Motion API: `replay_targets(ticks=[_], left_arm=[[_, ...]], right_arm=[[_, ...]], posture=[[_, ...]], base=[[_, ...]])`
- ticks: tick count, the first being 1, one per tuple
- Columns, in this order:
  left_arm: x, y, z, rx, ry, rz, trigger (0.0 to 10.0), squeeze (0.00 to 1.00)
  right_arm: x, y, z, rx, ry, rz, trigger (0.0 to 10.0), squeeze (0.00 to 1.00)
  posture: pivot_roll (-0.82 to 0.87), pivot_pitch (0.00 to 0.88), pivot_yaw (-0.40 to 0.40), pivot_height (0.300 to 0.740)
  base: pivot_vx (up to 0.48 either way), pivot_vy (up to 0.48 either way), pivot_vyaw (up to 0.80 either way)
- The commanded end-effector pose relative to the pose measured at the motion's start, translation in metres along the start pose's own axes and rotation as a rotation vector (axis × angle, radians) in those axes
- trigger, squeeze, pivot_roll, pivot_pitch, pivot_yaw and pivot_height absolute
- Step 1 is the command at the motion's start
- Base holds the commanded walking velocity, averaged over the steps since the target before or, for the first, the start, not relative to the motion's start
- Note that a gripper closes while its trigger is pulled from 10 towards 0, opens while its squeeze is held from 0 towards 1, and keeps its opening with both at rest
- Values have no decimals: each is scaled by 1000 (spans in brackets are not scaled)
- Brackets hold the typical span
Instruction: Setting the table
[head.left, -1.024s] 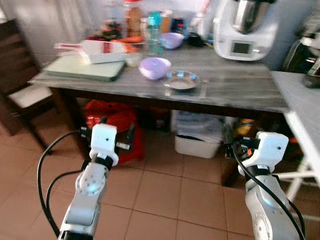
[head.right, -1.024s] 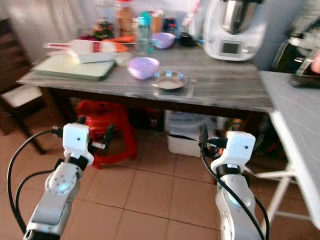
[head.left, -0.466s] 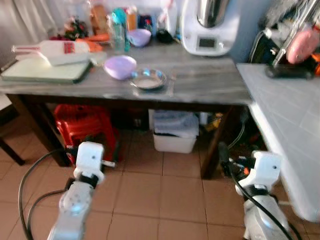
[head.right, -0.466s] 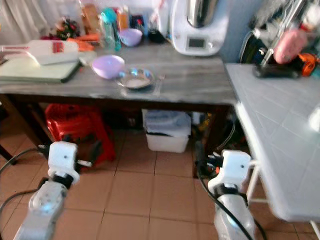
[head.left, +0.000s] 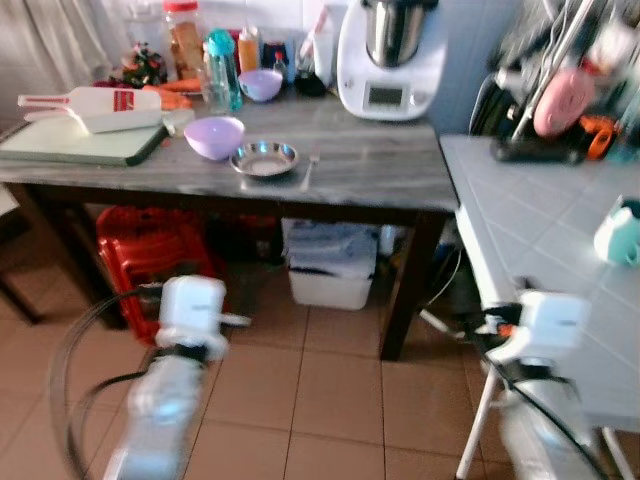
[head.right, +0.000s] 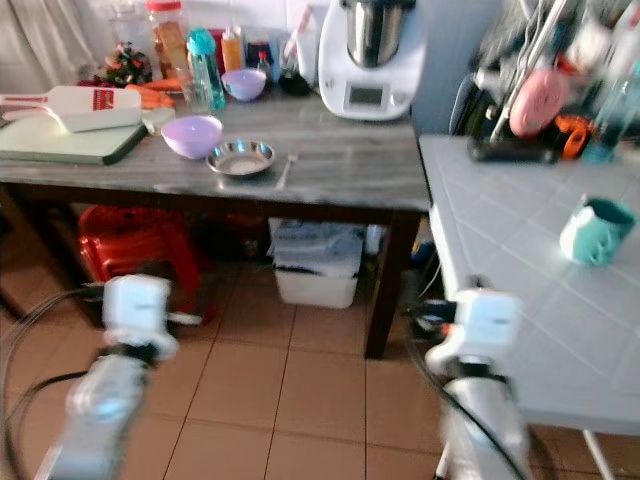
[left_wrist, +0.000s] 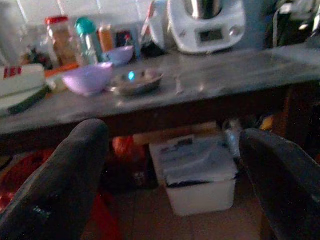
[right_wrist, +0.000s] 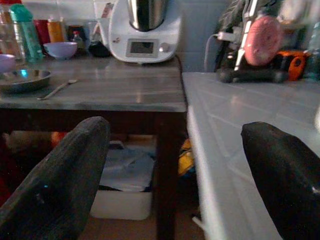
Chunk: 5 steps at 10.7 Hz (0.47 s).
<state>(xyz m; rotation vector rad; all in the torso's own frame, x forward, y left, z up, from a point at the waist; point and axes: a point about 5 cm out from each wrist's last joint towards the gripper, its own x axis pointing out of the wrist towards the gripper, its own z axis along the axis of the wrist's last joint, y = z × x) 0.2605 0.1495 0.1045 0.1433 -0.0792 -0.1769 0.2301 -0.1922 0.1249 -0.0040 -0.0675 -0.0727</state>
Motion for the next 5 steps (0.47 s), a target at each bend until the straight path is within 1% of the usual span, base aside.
replay_targets(ticks=[1,2,3,5], left_arm=[[0,4,4,9,-7,2,10000,0],[-2,2,1,14,1,-21,10000,0],[0,3,1,19,4,-28,10000,0],[10,1,6,19,-11,-36,10000,0]], right_arm=[[-1,6,5,8,-24,14,10000,0],[-3,8,5,17,-22,13,10000,0],[-2,8,7,16,-25,16,10000,0],[1,3,8,14,-33,-6,10000,0]], posture=[[-5,21,6,740],[-18,15,9,740],[-27,25,15,740],[-25,19,21,740]], base=[[0,-292,0],[0,-296,0],[0,-300,0],[0,-302,0]])
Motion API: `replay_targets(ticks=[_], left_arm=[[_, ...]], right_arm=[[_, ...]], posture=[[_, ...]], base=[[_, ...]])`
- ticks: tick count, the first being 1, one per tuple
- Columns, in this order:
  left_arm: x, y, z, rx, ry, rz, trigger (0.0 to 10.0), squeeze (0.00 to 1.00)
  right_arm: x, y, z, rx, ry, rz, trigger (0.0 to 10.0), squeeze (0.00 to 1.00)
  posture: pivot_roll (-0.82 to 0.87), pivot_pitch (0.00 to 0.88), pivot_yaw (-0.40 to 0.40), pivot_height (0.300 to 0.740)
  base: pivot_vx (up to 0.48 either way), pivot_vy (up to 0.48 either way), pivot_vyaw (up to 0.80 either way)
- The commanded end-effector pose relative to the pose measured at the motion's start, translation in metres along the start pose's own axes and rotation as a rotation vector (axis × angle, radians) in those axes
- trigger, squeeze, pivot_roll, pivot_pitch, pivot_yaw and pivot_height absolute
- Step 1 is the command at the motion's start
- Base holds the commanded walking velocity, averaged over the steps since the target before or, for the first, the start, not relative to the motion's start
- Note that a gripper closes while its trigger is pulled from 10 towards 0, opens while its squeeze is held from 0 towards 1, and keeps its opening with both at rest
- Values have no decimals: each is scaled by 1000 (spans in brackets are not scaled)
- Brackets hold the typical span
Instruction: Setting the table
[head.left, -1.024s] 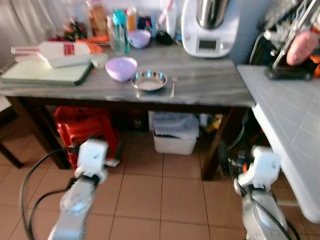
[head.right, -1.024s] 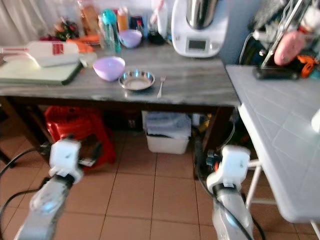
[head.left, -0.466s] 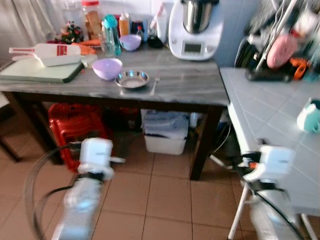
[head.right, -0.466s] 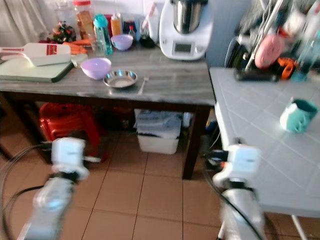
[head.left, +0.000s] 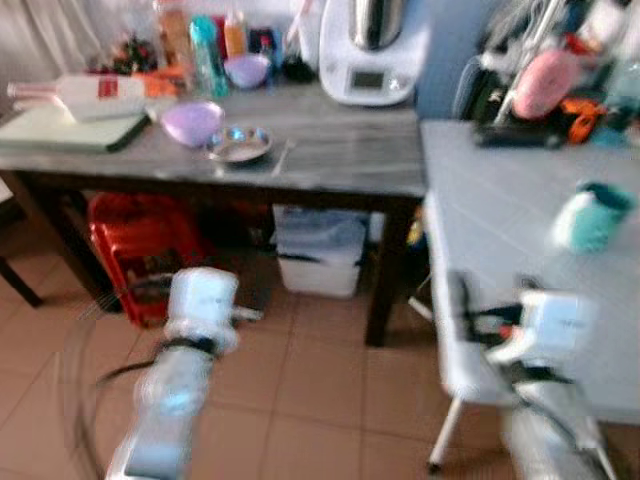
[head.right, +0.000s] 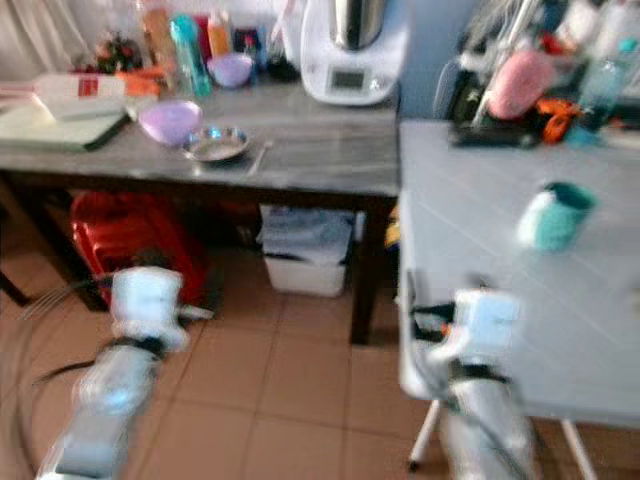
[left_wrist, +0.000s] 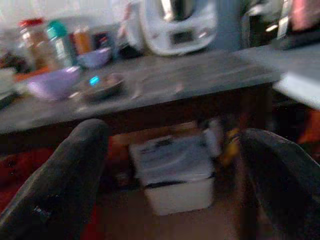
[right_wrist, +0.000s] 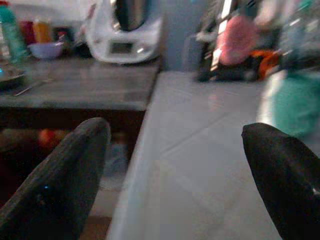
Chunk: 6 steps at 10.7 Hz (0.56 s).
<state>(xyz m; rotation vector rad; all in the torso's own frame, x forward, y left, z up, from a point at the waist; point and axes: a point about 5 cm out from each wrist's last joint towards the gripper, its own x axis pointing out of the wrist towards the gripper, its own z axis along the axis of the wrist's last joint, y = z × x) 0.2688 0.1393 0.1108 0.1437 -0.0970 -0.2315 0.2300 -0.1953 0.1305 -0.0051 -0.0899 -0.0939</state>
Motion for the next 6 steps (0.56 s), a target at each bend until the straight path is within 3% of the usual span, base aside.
replay_targets(ticks=[1,6], left_arm=[[0,9,0,20,8,15,10000,0],[6,8,1,18,-7,4,10000,0]], right_arm=[[2,7,2,18,-11,11,10000,0],[16,8,5,7,-25,5,10000,0]], posture=[[-23,18,21,740],[-17,14,19,740]], base=[[0,-300,0],[0,-306,0]])
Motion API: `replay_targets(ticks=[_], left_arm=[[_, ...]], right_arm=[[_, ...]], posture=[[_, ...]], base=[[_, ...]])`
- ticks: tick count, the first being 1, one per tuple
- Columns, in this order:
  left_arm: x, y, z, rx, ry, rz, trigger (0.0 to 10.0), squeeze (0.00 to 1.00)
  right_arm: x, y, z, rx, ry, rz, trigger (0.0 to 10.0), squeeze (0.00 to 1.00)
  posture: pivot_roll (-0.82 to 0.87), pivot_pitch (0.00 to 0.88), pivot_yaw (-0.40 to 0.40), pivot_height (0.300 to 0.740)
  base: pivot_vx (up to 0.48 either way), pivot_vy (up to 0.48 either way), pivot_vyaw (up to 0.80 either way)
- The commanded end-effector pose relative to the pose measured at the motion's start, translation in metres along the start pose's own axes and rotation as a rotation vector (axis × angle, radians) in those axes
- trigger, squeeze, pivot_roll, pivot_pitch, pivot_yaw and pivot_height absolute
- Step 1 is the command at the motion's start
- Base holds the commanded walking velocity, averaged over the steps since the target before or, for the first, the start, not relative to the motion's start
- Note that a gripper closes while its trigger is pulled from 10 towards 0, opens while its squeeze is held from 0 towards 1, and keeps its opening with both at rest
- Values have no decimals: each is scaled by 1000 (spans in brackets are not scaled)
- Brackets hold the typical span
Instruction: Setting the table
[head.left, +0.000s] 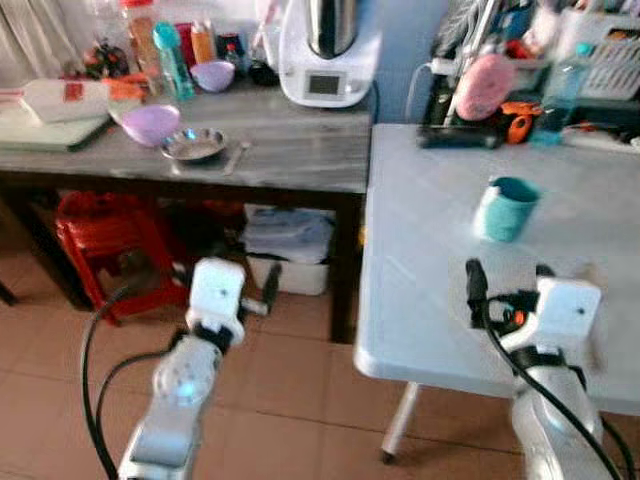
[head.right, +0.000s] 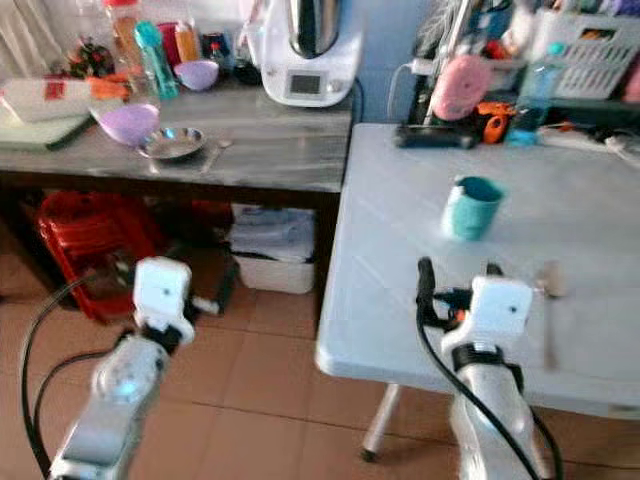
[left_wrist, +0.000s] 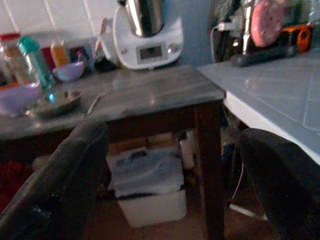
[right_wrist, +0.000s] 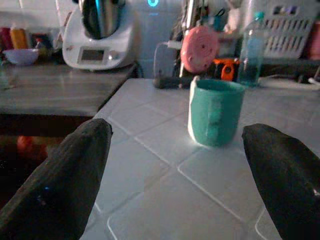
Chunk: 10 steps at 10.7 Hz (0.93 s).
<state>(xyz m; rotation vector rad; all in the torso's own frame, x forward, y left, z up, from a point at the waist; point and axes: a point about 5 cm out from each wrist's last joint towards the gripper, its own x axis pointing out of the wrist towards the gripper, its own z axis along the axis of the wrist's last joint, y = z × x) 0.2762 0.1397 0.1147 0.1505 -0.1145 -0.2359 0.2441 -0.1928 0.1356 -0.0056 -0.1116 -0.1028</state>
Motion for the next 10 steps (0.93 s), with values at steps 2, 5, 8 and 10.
replay_targets(ticks=[2,5,8,10], left_arm=[[1,4,0,7,-1,4,10000,0],[5,5,1,13,-8,2,10000,0],[6,4,1,15,-12,-6,10000,0],[7,4,2,-45,-28,7,10000,0]], right_arm=[[4,3,-1,11,4,-3,10000,0],[9,4,-3,25,6,-13,10000,0],[12,4,-4,26,8,-22,10000,0],[12,1,-7,29,20,-42,10000,0]], posture=[[-8,8,18,740],[0,0,20,740],[-1,0,23,740],[-2,0,27,740]], base=[[0,-291,0],[0,-299,0],[0,-305,0],[0,-141,0]])
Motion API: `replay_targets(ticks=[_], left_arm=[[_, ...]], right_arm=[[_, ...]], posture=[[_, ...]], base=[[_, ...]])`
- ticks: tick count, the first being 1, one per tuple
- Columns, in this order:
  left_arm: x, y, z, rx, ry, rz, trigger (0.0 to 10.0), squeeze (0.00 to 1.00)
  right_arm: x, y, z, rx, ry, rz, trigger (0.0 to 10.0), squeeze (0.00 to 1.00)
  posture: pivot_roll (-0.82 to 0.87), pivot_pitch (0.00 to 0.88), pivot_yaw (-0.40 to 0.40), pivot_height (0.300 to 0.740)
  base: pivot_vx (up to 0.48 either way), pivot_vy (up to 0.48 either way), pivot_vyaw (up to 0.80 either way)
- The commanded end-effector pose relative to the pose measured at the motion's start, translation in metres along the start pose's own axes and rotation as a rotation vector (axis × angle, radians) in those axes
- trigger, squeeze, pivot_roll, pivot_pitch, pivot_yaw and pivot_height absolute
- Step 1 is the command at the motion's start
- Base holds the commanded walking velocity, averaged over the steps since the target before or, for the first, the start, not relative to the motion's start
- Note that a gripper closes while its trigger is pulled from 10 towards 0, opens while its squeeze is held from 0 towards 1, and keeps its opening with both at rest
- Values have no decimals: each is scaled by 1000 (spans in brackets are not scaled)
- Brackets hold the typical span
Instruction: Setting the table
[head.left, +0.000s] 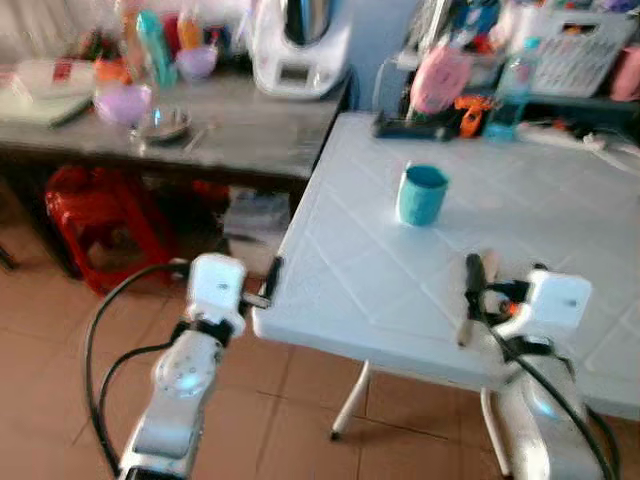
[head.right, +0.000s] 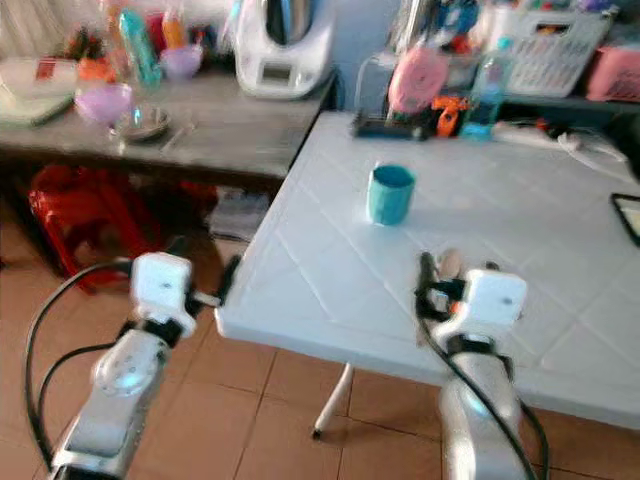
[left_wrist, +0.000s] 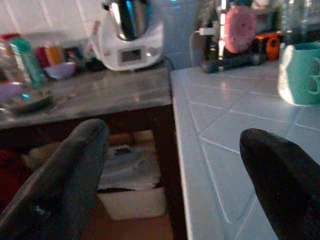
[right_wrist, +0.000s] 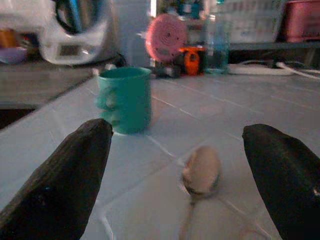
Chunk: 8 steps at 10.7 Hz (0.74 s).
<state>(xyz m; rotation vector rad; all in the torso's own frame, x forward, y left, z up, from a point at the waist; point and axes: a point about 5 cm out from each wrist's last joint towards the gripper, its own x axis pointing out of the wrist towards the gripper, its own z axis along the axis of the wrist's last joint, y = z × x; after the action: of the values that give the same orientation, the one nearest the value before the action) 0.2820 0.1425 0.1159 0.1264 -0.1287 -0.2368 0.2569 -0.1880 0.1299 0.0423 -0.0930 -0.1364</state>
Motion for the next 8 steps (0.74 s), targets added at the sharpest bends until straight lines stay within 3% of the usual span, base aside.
replay_targets(ticks=[1,3,6,8], left_arm=[[3,-3,0,5,5,-34,10000,0],[2,-9,-2,-52,17,-163,10000,0],[0,-17,-5,-65,32,-309,10000,0],[-6,-30,-7,-83,42,-468,10000,0]], right_arm=[[1,-4,-4,-1,28,-25,10000,0],[9,-3,-6,6,44,-45,10000,0],[14,-11,-16,35,121,-140,10000,0],[22,-10,-20,50,160,-170,10000,0]], posture=[[-1,0,28,740],[-2,0,30,740],[-5,0,27,740],[-6,0,24,740]], base=[[0,0,0],[0,0,0],[0,0,0],[0,0,0]])
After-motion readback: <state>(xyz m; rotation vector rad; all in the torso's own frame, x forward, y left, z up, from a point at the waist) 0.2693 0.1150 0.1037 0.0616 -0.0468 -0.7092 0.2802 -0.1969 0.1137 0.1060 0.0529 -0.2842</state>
